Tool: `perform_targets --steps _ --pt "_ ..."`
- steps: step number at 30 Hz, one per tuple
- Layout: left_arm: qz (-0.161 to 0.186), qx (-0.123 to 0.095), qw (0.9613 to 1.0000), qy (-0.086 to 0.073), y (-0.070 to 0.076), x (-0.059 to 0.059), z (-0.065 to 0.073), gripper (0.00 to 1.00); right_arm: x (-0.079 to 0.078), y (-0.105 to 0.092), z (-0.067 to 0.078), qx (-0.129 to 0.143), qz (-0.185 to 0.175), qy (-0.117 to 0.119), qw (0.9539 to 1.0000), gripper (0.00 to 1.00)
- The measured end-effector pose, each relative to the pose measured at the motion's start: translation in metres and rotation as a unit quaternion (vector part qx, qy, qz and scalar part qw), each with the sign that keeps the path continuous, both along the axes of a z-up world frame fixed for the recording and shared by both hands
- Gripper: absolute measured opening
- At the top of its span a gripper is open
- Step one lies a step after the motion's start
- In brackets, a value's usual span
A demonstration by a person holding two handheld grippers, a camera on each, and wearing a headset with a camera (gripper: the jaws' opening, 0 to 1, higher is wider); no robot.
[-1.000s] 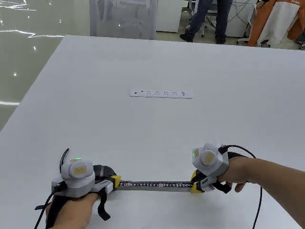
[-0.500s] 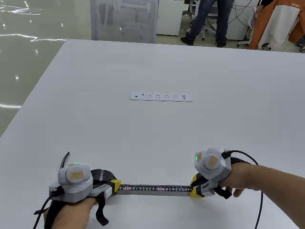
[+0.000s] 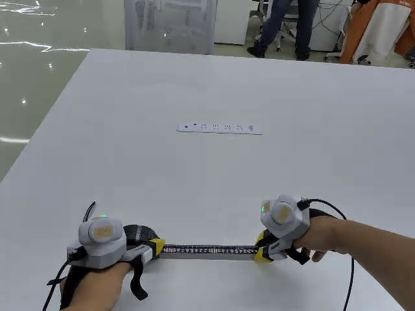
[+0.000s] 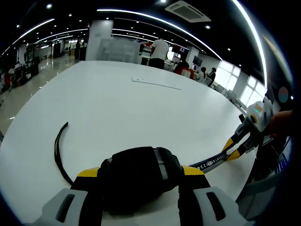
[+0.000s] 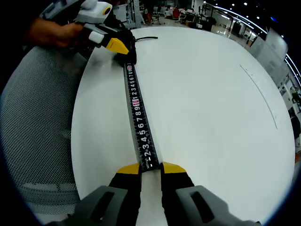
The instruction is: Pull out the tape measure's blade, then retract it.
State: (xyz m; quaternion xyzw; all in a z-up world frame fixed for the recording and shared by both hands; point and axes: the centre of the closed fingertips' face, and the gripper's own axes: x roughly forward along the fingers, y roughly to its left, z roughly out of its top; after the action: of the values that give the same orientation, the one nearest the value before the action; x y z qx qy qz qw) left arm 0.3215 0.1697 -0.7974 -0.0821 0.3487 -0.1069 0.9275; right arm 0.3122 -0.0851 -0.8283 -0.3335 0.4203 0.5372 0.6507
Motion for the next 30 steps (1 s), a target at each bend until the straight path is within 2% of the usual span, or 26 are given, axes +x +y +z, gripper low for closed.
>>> perform_targets --steps 10,30 --pt "0.0 -0.001 1.0 0.001 0.0 0.0 -0.001 0.61 0.0 0.006 0.001 0.009 -0.011 -0.001 0.9999 0.14" --pt "0.001 -0.002 1.0 0.005 0.0 0.0 -0.001 0.61 0.0 0.016 0.001 0.012 0.002 -0.006 0.9999 0.14"
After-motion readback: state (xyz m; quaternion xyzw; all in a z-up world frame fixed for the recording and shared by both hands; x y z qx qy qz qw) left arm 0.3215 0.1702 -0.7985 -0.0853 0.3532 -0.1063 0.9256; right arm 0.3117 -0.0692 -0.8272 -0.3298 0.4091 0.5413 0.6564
